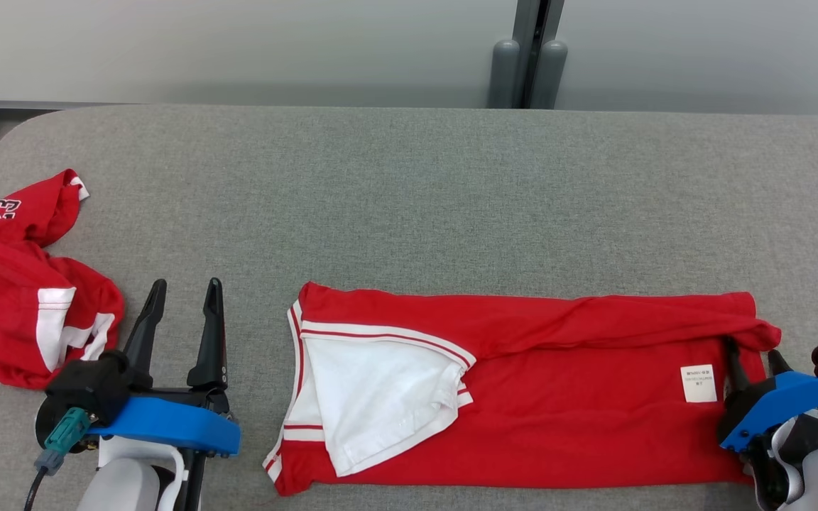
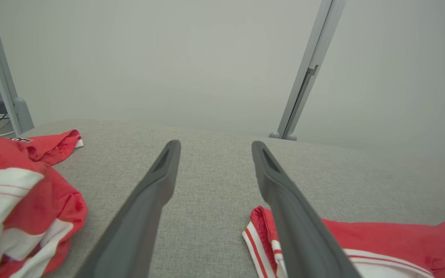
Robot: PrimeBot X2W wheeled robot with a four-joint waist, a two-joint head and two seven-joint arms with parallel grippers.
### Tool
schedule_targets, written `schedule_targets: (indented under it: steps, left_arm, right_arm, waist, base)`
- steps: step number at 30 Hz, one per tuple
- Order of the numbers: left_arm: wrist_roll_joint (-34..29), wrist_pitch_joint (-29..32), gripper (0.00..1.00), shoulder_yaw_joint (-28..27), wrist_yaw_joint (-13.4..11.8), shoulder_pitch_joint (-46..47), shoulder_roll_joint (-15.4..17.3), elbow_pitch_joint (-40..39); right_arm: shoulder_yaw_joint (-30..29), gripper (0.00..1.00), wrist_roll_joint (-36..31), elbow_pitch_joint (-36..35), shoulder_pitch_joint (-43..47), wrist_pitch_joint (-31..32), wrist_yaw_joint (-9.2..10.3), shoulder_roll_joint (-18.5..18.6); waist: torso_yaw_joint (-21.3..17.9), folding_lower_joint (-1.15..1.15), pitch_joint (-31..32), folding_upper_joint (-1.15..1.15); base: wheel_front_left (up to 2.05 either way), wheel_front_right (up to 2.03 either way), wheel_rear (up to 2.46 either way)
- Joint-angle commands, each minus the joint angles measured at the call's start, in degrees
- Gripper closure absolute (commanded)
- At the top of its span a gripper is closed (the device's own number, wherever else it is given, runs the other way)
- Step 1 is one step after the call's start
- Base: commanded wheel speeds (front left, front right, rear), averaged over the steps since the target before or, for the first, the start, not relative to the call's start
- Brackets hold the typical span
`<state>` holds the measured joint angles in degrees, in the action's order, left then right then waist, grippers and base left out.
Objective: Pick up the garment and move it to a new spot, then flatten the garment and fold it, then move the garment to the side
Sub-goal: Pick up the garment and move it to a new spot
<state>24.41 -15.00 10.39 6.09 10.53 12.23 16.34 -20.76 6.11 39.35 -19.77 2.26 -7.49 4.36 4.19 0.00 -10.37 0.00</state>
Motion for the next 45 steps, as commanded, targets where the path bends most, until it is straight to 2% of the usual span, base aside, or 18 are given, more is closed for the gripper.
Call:
schedule_targets:
  steps: [1, 8, 11, 23, 28, 38, 44, 45]
  left_arm:
    - [-0.3, -0.2, 0.00, -0.1, 0.2, 0.5, -0.1, 0.1]
    - [-0.6, -0.2, 0.00, -0.4, 0.6, 0.3, -0.2, 0.5]
    - [-0.7, -0.2, 0.00, -0.7, 0.7, 0.1, -0.1, 0.5]
    - [-0.9, -0.2, 0.00, -0.5, 1.0, 0.7, -0.4, 0.3]
    - [-1.0, -0.2, 0.00, -0.9, 1.1, 1.0, -0.4, 0.2]
    - [-1.3, -0.2, 0.00, -0.6, 1.2, 1.7, -0.7, 0.4]
    - [-1.2, -0.2, 0.00, -0.7, 1.3, 1.5, -0.6, 0.7]
    - [-1.1, -0.2, 0.00, -0.8, 1.3, 1.4, -0.6, 0.7]
  right_arm:
    - [-0.1, 0.00, 0.7, 0.0, -0.6, -0.5, -0.01, -0.2]
    - [-0.5, 0.00, 3.7, -6.2, 1.9, -0.3, -0.01, -0.2]
    - [-0.7, 0.00, 4.5, -12.4, 4.0, 2.5, -0.01, -0.2]
    - [-3.2, 0.00, 5.2, -24.7, 7.8, 10.6, -0.01, -1.3]
    - [-3.7, 0.00, 4.2, -21.1, 6.2, 10.8, -0.01, -1.5]
    - [-3.0, 0.00, 2.8, -6.7, 1.4, 4.2, -0.01, -1.4]
    - [-0.7, 0.00, 0.2, -0.6, 1.7, 5.5, -0.02, -1.9]
    - [-0.1, 0.09, 0.0, -0.1, 1.9, 5.6, -0.08, -2.0]
  waist:
    - [0.0, 0.00, 0.0, 0.00]
    - [0.1, 0.00, 0.3, 0.00]
    - [-0.1, 0.00, 0.6, 0.00]
    - [0.4, 0.00, 0.3, 0.00]
    - [0.4, 0.00, -0.4, 0.00]
    - [1.0, 0.00, -1.4, 0.00]
    - [1.2, 0.00, -1.2, 0.00]
    - [1.2, 0.00, -1.1, 0.00]
  base:
    - [0.00, 0.00, 0.00]
    - [0.00, 0.00, 0.00]
    - [0.00, 0.00, 0.00]
    - [0.00, 0.00, 0.00]
    - [0.00, 0.00, 0.00]
    - [0.00, 0.00, 0.00]
    - [0.00, 0.00, 0.00]
    - [0.00, 0.00, 0.00]
